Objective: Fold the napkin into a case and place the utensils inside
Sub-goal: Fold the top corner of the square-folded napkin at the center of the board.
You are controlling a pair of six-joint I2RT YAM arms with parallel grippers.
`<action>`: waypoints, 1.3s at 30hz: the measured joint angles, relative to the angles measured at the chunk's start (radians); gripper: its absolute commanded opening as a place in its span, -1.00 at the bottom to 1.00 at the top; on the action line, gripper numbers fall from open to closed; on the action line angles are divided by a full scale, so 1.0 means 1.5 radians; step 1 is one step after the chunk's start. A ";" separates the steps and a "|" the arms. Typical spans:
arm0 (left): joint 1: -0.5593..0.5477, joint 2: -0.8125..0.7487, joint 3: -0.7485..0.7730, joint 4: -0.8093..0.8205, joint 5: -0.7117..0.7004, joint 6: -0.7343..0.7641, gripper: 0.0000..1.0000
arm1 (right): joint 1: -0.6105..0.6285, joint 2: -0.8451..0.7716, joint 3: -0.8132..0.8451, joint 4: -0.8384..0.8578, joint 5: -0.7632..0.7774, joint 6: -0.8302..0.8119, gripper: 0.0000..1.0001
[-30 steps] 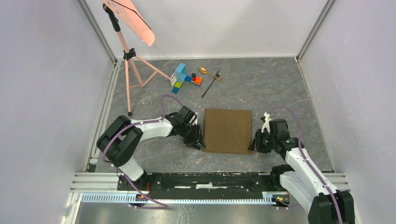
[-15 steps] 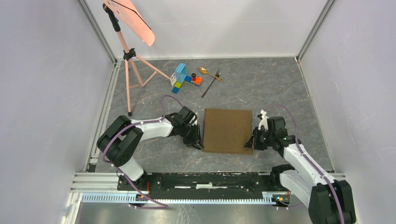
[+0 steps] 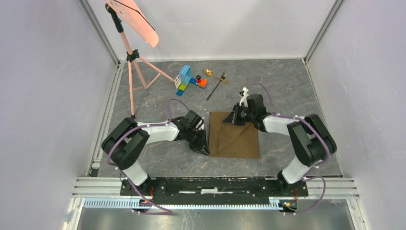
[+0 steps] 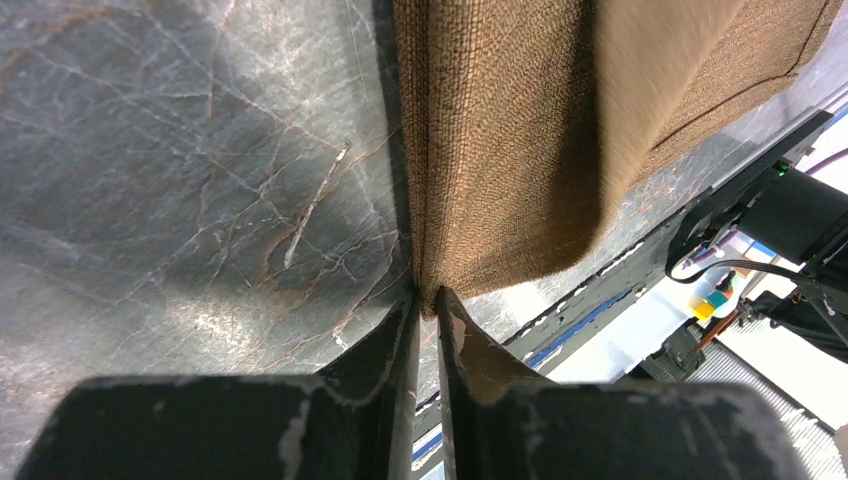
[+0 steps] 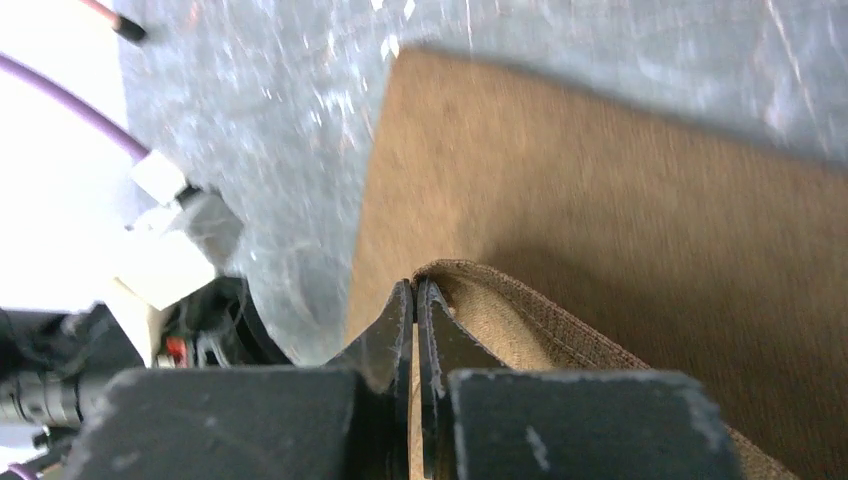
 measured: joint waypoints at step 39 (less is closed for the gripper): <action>-0.005 0.013 -0.001 0.028 0.012 -0.001 -0.78 | 0.029 0.237 0.188 0.106 -0.009 0.037 -1.00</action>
